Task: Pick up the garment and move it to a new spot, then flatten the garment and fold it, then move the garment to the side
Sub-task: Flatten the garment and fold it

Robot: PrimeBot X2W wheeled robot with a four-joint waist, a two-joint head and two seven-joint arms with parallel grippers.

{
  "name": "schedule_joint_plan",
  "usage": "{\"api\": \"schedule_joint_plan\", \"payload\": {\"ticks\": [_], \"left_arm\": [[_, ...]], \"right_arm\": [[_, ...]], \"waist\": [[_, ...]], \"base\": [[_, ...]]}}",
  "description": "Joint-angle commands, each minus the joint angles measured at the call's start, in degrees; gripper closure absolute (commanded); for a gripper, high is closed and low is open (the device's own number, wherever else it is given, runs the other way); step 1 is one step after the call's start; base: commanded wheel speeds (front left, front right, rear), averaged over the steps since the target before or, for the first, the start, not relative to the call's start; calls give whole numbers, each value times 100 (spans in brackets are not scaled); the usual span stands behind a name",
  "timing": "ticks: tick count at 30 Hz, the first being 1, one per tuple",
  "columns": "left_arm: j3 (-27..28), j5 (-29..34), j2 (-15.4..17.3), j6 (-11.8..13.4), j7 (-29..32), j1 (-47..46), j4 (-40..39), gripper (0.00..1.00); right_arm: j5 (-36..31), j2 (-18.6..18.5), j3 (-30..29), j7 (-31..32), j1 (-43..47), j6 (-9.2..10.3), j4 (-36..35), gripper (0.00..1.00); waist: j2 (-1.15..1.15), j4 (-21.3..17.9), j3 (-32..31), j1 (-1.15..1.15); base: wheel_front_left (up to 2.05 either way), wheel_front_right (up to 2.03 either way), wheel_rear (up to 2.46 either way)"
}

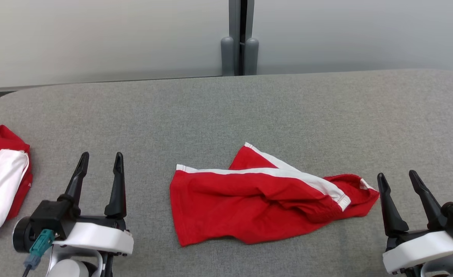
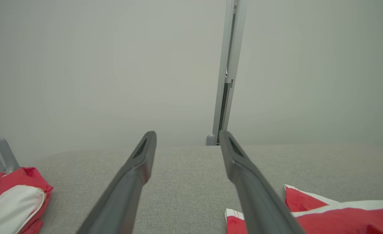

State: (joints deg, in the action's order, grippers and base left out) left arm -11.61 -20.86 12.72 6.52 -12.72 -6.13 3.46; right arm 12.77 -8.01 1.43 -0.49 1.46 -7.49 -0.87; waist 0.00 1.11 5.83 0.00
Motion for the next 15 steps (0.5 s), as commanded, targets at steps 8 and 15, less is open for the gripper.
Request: {"api": "schedule_joint_plan", "payload": {"ticks": [8,15], "left_arm": [[36,-94,99,157,146,536,-148,0],[12,-120,124,221,238,706,-240,0]], "right_arm": [[-120,87,-66,202,287,0,-426,0],[-141,165,-121,296,393,0,-588,0]], "waist": [[0,-120,-293,0],[0,-159,-280,0]], "base": [[0,0,0],[0,0,0]]}}
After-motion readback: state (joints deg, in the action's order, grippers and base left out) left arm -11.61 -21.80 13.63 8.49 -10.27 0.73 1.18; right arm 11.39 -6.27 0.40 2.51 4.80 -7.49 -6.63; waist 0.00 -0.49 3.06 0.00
